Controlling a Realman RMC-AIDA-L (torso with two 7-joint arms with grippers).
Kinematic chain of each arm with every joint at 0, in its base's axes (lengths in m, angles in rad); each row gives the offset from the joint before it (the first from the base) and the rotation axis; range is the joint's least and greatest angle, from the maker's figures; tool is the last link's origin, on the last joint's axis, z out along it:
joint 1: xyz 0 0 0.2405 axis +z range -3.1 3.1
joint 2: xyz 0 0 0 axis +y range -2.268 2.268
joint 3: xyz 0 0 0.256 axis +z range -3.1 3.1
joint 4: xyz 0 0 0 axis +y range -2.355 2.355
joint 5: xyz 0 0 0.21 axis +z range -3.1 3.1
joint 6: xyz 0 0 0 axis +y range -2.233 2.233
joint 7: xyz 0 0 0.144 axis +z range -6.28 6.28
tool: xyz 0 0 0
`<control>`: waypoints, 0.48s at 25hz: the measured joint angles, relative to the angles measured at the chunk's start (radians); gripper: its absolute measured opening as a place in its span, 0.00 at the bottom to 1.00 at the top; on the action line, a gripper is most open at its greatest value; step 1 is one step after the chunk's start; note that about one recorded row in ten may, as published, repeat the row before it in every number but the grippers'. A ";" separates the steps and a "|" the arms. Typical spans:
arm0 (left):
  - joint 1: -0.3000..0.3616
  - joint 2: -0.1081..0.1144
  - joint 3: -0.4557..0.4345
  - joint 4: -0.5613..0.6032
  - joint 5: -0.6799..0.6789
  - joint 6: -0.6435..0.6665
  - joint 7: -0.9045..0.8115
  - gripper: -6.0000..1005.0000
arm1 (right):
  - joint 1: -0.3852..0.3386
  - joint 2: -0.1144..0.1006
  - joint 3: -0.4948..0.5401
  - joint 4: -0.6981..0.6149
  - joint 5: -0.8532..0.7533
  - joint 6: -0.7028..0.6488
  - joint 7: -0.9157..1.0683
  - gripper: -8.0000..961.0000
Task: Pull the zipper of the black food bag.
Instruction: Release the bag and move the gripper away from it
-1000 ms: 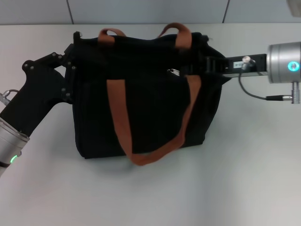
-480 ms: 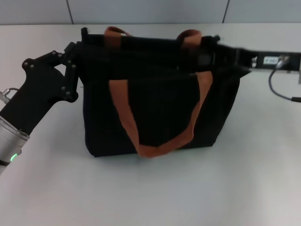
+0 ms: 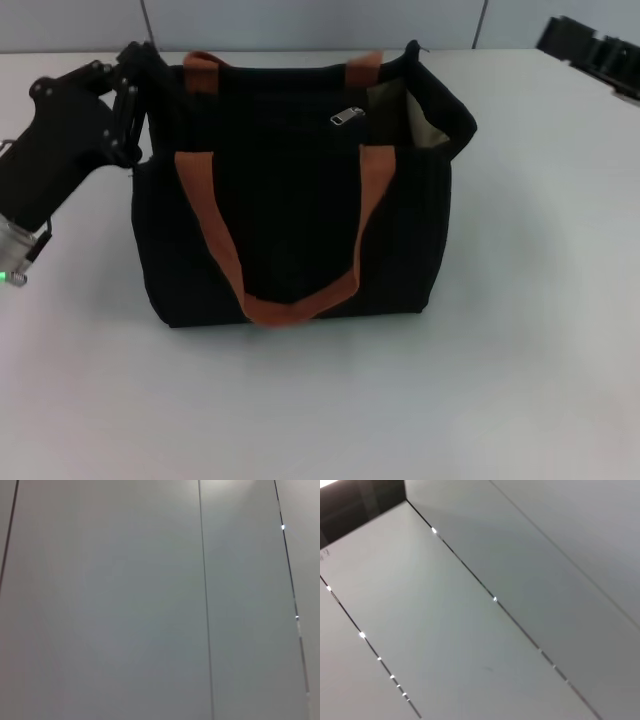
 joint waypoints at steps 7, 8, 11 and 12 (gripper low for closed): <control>-0.042 0.000 0.075 0.139 0.003 -0.029 -0.250 0.04 | -0.018 -0.009 -0.012 0.057 -0.017 -0.006 -0.120 0.36; -0.046 0.000 0.079 0.160 0.002 -0.033 -0.293 0.05 | -0.017 -0.010 -0.013 0.060 -0.023 -0.007 -0.131 0.40; -0.050 -0.001 0.076 0.214 -0.012 -0.037 -0.409 0.09 | -0.013 -0.012 -0.013 0.063 -0.056 -0.007 -0.172 0.50; -0.049 0.000 0.074 0.232 -0.024 -0.033 -0.437 0.13 | -0.011 -0.012 -0.013 0.064 -0.066 -0.005 -0.187 0.50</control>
